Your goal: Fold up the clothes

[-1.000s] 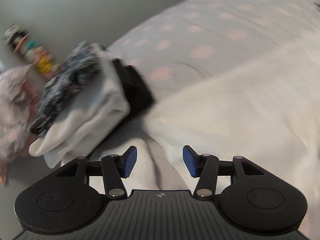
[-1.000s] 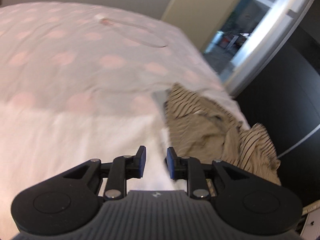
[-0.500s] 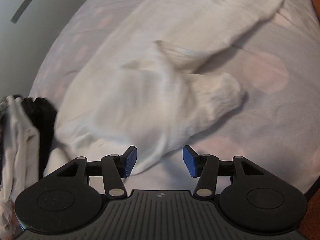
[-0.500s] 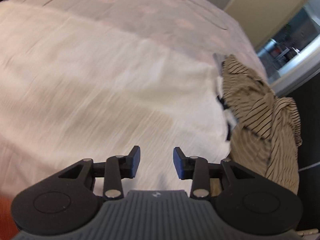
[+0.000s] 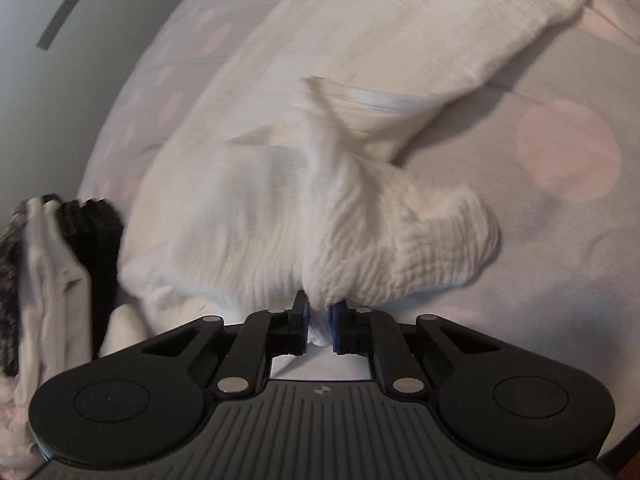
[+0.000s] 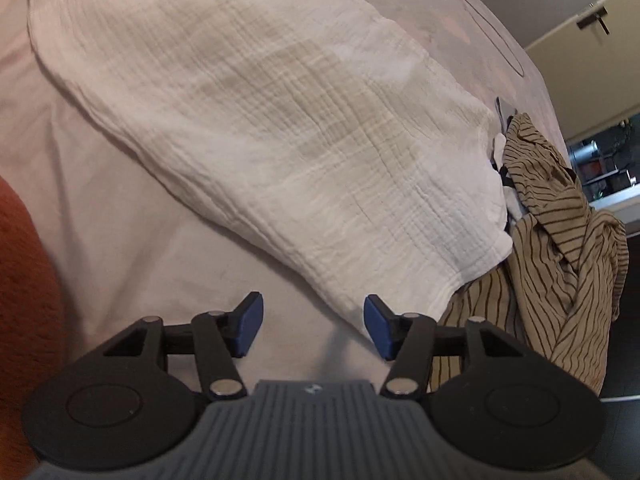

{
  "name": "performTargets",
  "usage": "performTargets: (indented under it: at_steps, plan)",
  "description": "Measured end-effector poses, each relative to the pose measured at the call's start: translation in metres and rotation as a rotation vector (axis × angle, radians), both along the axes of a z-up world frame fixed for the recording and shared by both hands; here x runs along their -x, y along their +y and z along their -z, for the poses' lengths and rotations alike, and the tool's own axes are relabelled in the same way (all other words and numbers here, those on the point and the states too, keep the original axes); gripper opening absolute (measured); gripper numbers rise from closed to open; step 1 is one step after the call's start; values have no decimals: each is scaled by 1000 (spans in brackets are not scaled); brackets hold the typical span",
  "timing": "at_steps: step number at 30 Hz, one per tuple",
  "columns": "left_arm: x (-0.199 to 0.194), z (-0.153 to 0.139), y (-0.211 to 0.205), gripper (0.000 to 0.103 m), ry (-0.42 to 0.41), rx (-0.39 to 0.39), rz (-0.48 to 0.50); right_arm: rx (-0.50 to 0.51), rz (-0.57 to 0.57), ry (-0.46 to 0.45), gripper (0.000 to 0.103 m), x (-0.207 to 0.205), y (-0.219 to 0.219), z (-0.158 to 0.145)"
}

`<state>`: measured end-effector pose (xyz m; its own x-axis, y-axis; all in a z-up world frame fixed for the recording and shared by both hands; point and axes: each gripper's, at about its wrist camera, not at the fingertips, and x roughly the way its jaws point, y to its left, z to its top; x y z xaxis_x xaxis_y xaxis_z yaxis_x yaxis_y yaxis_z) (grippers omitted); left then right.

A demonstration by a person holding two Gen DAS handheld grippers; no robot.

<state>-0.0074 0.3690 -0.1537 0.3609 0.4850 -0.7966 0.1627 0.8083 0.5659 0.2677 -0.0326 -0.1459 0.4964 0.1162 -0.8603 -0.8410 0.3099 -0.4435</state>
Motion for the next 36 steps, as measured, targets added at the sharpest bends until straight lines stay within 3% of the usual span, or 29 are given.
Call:
performTargets:
  at_steps: [4, 5, 6, 8, 17, 21, 22, 27, 29, 31, 36]
  plan:
    - [17, -30, 18, 10, -40, -53, -67, -41, 15, -17, 59, -8, -4, 5]
    - [22, -37, 22, 10, -48, -67, -85, -52, 26, -27, 54, -10, -5, 5]
    - [28, -45, 27, 10, -56, -80, -103, -57, 38, -34, 33, -12, -6, 3]
    - [38, -58, 35, 10, -70, -106, -135, -63, 74, -54, 7, -15, -8, -2]
    - [60, -91, 26, 10, -109, -148, -105, -239, 221, -186, 4, -22, -44, -88]
    - [78, -96, 4, 10, -100, -145, -48, -244, 241, -216, 4, -4, -63, -122]
    - [83, -98, 1, 10, -98, -148, -43, -241, 247, -227, 0, 2, -67, -129]
    - [112, -105, 1, 10, -111, -132, -70, -249, 308, -261, 0, 25, -99, -158]
    - [117, -103, 2, 10, -117, -132, -73, -269, 316, -247, 0, 28, -107, -163]
    - [116, -97, 3, 10, -114, -136, -80, -279, 299, -165, 1, 26, -107, -155]
    - [111, -87, 2, 10, -108, -139, -85, -196, 197, -6, 7, 30, -84, -100]
